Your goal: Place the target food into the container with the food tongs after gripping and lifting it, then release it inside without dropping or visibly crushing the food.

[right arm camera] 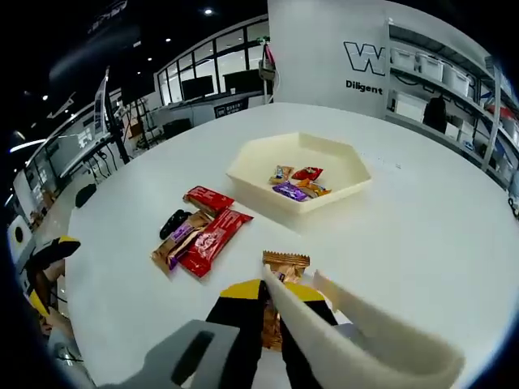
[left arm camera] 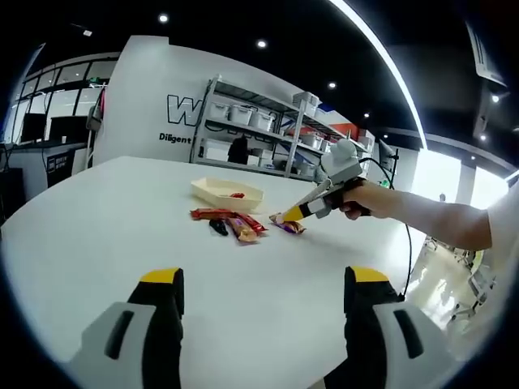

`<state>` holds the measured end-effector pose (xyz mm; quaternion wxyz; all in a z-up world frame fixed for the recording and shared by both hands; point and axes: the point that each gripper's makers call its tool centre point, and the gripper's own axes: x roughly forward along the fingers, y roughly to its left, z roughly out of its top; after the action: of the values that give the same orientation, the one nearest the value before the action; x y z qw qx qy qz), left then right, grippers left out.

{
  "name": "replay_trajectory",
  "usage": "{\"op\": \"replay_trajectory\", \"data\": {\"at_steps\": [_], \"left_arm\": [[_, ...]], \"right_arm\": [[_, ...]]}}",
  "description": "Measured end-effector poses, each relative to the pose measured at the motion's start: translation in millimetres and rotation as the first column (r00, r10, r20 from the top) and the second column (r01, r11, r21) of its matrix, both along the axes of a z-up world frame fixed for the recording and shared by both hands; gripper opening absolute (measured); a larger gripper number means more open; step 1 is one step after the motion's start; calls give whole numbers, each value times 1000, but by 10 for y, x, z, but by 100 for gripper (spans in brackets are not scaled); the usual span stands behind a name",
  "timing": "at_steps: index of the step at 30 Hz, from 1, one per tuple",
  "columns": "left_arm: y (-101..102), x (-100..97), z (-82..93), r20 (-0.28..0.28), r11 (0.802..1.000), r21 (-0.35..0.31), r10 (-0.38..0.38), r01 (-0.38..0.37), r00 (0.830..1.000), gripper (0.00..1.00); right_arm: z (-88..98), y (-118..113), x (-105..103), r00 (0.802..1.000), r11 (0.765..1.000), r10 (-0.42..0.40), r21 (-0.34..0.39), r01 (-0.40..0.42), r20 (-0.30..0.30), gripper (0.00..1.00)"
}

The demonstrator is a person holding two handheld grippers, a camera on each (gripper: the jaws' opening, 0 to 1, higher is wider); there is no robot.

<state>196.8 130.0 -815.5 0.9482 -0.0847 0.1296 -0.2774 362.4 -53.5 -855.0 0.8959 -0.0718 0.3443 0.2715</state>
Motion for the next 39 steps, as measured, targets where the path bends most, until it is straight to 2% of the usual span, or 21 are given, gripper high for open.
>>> {"op": "replay_trajectory", "data": {"at_steps": [8, 15, 23, 35, 39], "left_arm": [[-10, -7, -3, -2, 1000, 5, -5, 5, 1000, 80], [-154, 40, -1, -3, 999, 14, -36, 36, 999, 80], [-281, 38, -6, -7, 998, 15, -59, 59, 998, 79], [-262, 10, -14, -12, 998, 25, -53, 53, 999, 79], [-289, -7, -31, -15, 998, 26, -56, 57, 998, 79]], "right_arm": [[53, 1, -88, 1000, 1000, 20, 18, -20, 17, 0], [140, -52, -137, 998, 998, 37, 44, -40, 57, 0], [10, -94, -144, 999, 997, 38, 67, -40, 30, 0], [30, -103, -171, 988, 995, 94, 32, -98, 122, 2], [44, -91, -168, 985, 993, 106, 40, -112, 135, 4]]}}
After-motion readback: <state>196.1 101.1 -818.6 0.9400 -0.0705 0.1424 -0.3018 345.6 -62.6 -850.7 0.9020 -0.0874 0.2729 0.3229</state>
